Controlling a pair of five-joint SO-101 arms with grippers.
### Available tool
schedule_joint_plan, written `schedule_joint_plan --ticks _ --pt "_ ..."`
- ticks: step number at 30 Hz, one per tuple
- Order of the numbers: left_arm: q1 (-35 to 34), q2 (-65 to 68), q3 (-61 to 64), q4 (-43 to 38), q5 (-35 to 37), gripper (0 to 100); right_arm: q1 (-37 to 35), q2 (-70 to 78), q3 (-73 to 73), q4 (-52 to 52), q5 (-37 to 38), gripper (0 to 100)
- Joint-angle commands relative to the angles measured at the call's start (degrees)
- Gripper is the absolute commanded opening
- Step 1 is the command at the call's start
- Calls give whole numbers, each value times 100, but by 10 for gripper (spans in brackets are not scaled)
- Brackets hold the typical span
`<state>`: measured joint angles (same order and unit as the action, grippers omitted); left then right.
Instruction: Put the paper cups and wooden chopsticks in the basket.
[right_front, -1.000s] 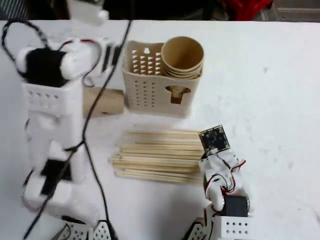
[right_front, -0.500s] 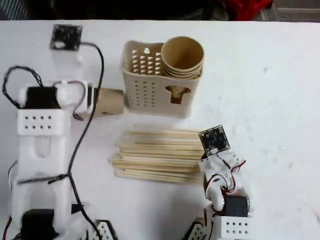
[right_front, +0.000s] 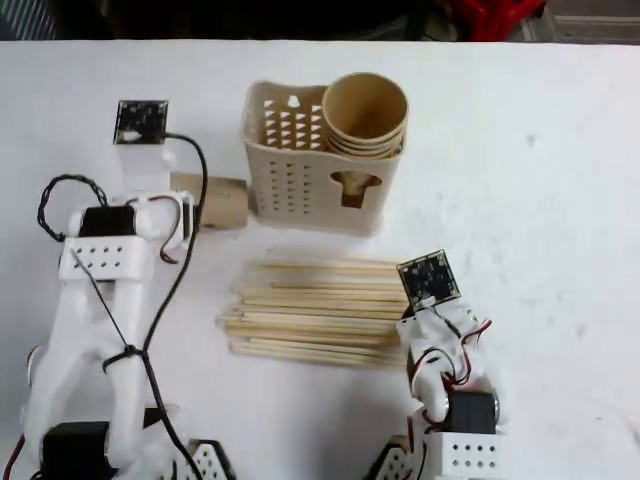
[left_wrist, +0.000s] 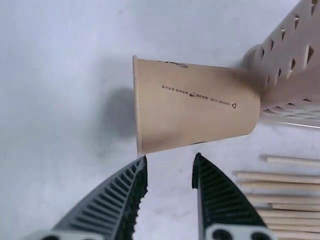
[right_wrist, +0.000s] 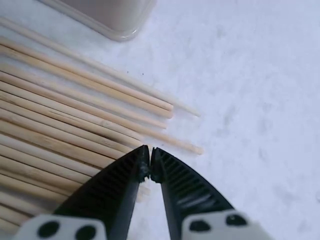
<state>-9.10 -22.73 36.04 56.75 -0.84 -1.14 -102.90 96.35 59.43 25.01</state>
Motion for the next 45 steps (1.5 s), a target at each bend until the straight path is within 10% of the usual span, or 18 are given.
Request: schedule_joint_plan --ticks 1,45 --pt "-75 -259 0 -237 176 166 -22 -4 53 -84 53 18" --pt "-40 -233 1073 -1468 598 166 -22 -4 53 -84 53 18"
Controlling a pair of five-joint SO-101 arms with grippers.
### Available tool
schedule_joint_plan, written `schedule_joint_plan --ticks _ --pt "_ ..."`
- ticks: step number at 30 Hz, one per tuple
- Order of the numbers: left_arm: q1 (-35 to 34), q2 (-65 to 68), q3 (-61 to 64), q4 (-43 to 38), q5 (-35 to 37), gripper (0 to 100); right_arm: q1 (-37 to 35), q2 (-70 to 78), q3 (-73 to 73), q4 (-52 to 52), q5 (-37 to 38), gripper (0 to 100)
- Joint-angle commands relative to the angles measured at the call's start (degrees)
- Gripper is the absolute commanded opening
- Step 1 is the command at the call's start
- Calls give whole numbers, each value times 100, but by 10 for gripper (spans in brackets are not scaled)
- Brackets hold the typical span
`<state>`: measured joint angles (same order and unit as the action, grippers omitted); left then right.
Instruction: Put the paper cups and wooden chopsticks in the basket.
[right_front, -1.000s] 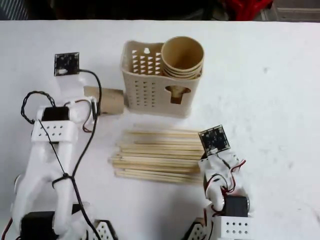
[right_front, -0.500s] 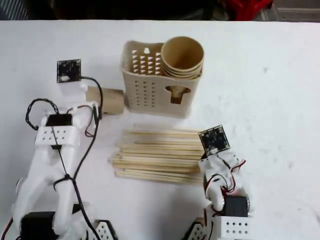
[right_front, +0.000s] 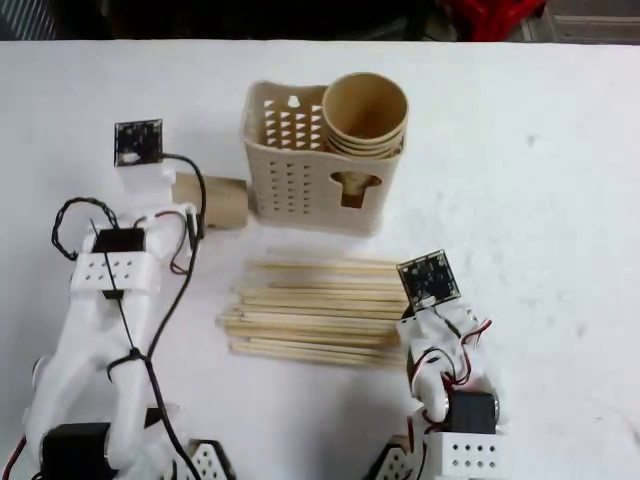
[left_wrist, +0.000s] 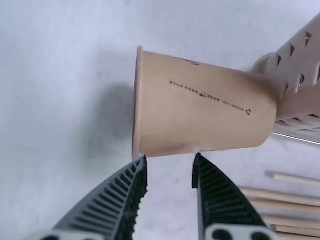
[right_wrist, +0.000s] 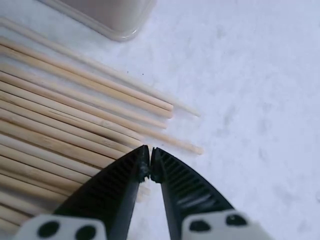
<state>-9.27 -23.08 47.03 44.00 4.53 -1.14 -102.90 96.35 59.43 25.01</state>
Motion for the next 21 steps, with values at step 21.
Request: schedule_joint_plan --ticks 21 --pt "-22 -224 26 -185 62 166 -22 -4 53 -84 53 18"
